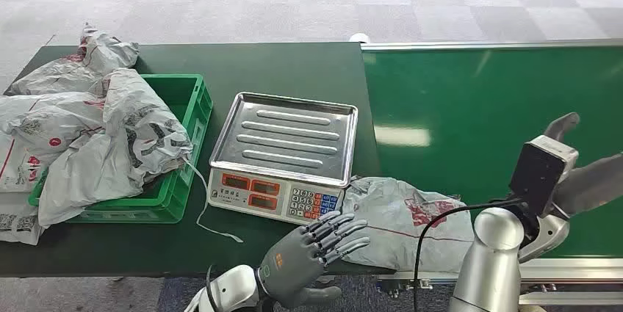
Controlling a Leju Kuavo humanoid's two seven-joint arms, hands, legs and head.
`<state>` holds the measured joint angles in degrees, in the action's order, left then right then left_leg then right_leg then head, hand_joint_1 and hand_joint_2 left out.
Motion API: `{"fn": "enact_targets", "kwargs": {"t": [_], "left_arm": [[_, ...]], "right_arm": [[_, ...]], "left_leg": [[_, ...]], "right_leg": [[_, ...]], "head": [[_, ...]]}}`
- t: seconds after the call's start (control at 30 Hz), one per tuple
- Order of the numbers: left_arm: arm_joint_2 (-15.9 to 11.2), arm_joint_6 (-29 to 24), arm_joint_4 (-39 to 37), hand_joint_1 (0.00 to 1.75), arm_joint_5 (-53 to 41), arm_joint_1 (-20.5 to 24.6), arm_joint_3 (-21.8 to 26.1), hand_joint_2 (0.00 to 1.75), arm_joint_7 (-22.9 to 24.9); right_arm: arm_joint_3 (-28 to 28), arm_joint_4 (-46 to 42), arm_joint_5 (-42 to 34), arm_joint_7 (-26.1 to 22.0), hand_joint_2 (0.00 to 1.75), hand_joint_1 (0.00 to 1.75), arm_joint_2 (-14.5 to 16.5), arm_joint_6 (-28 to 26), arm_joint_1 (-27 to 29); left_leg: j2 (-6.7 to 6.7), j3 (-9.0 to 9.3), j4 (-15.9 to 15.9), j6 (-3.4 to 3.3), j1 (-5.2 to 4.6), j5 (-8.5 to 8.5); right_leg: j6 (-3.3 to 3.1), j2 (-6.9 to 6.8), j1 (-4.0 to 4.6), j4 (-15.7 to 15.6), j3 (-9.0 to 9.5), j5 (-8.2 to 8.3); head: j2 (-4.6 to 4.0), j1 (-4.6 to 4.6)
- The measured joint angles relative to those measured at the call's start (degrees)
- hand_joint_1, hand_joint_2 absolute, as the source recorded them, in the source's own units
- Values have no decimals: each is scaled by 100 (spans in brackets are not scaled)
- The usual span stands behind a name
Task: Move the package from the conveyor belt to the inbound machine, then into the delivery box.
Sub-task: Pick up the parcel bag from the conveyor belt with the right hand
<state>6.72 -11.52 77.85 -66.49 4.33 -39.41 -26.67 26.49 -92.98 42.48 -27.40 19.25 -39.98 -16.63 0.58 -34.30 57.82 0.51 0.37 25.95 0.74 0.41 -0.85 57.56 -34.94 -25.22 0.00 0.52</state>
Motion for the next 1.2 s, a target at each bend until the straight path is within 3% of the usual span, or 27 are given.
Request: {"fn": "enact_targets", "kwargs": {"t": [0.13,0.27,0.33,0.43,0.53,0.67,0.8,0.9,1.03,1.2], "left_arm": [[99,-309,-487,0,-320,201,-89,175,350],[395,-690,-1465,0,-232,511,-118,175,346],[556,-903,-1903,0,103,623,-108,175,200],[667,-1219,-1982,0,1370,685,73,175,-173],[691,-1162,-1304,0,3070,654,555,175,-489],[691,-1099,-187,0,4643,559,1323,175,-890],[656,-1860,1298,0,6083,398,2097,175,-1312],[611,-2256,2395,0,6266,283,2548,175,-1359],[550,-2668,3420,0,6180,191,2793,175,-1362],[470,-2784,3965,0,6115,171,2811,175,-1361]], "right_arm": [[-5,0,-26,2,175,0,18,0,1],[-134,12,142,170,175,0,49,0,16],[-275,119,904,737,175,0,67,53,28],[-481,534,2646,2458,175,0,45,470,94],[-688,1008,3343,3597,175,0,-67,888,301],[-923,1465,3559,4004,175,0,-204,1147,510],[-1196,1930,3868,4309,175,0,-309,1491,620],[-1366,2242,3986,4454,175,0,-366,1555,664],[-1486,2546,3978,4527,175,0,-420,1922,660],[-1600,2965,3424,4029,175,0,-432,2731,614]], "left_leg": [[0,0,0,0,0,0],[0,0,0,-3,-1,-2],[-2,2,0,-3,0,-2],[-7,5,0,-2,0,-2],[8,-3,0,-1,1,-6],[9,-4,-2,1,4,-7],[0,-5,-3,4,11,-4],[9,-6,-3,3,13,-4],[10,-7,-3,2,14,-3],[11,-5,-3,0,10,-1]], "right_leg": [[1,-1,-2,0,1,0],[3,-1,-4,0,4,3],[2,2,-3,0,4,4],[1,5,0,0,4,4],[1,-10,5,2,4,4],[-2,-10,8,6,3,2],[-8,-2,12,7,-3,-3],[-12,-10,14,7,-1,-8],[-11,-12,11,6,2,-11],[-9,-14,7,4,5,-11]], "head": [[0,-1],[0,-1],[0,-1],[0,0],[0,-1],[0,0],[0,1],[0,0],[0,-1],[0,-1]]}}
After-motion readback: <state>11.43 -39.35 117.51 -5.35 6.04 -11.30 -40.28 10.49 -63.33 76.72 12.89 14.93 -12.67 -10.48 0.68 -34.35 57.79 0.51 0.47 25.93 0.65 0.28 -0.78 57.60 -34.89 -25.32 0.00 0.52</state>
